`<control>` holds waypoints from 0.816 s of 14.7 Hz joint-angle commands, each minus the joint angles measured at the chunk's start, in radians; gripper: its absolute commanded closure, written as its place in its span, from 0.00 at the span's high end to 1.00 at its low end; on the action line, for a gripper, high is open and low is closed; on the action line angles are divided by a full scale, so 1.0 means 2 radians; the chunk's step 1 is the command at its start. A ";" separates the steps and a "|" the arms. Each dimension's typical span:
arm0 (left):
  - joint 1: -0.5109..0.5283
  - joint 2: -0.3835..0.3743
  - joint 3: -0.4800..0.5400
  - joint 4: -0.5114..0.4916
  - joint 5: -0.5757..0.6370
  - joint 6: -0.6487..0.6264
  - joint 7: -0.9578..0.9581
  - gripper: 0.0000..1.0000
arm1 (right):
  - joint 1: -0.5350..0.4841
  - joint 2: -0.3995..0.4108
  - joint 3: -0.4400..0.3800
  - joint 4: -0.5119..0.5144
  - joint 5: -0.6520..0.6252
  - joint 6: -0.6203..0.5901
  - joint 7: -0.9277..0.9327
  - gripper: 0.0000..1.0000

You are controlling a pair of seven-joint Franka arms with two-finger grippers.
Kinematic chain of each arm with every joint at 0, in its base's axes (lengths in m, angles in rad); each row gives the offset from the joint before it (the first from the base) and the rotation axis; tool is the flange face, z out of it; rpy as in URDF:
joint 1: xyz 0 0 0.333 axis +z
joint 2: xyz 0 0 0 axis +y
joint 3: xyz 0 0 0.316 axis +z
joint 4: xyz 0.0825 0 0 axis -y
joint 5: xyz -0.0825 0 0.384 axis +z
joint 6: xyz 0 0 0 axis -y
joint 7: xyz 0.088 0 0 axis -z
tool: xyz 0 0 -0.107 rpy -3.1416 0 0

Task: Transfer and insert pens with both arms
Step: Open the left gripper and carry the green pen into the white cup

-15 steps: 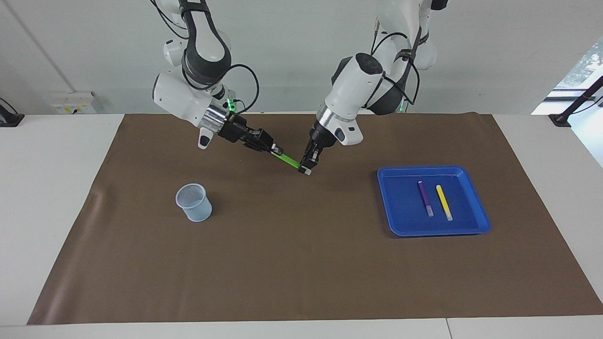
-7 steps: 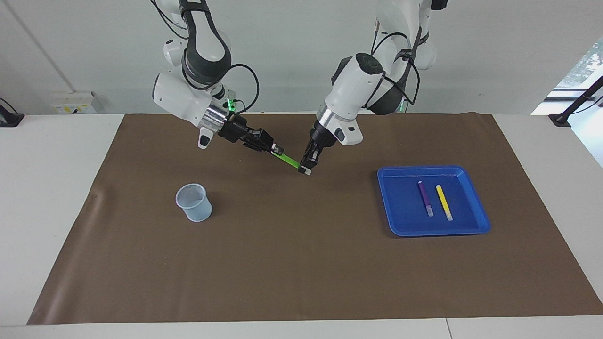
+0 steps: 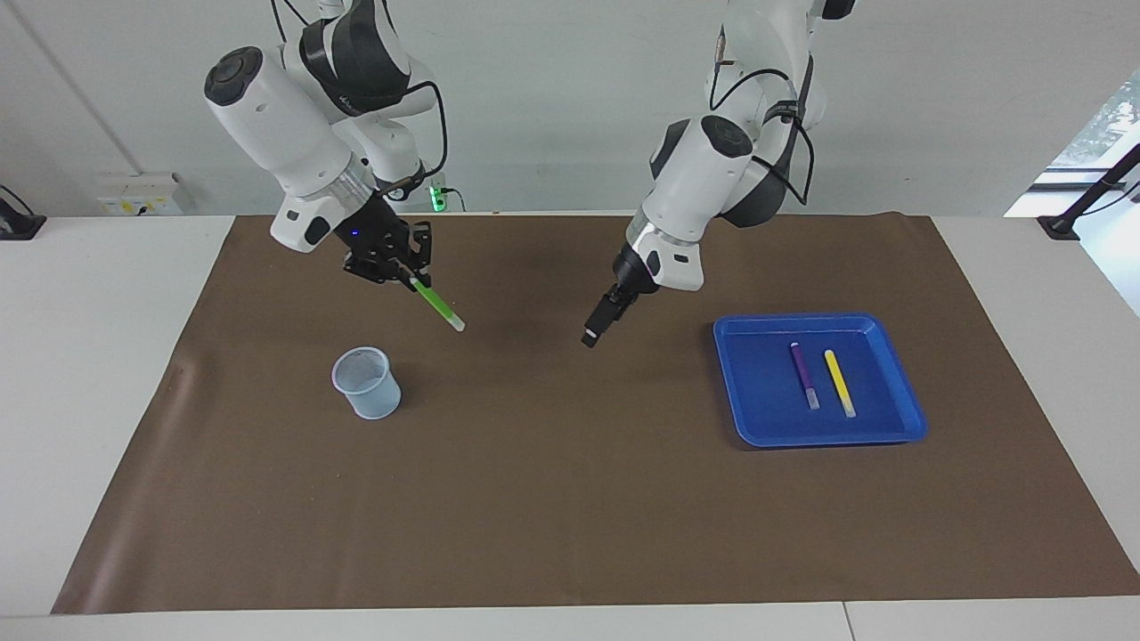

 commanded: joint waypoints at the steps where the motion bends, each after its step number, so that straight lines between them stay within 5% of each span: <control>1: 0.055 -0.028 -0.002 -0.055 0.001 -0.006 0.183 1.00 | -0.010 0.023 0.003 0.018 -0.090 0.010 -0.060 0.00; 6: 0.155 -0.036 -0.001 -0.067 0.004 -0.052 0.437 1.00 | -0.036 0.027 0.003 -0.003 -0.111 0.033 -0.105 0.00; 9: 0.189 -0.037 -0.002 -0.067 0.108 -0.072 0.481 1.00 | -0.039 0.025 0.003 -0.039 -0.111 0.065 -0.103 0.00; 12: 0.213 -0.026 -0.002 -0.068 0.130 -0.070 0.528 1.00 | -0.045 0.027 0.003 -0.071 -0.111 0.095 -0.102 0.00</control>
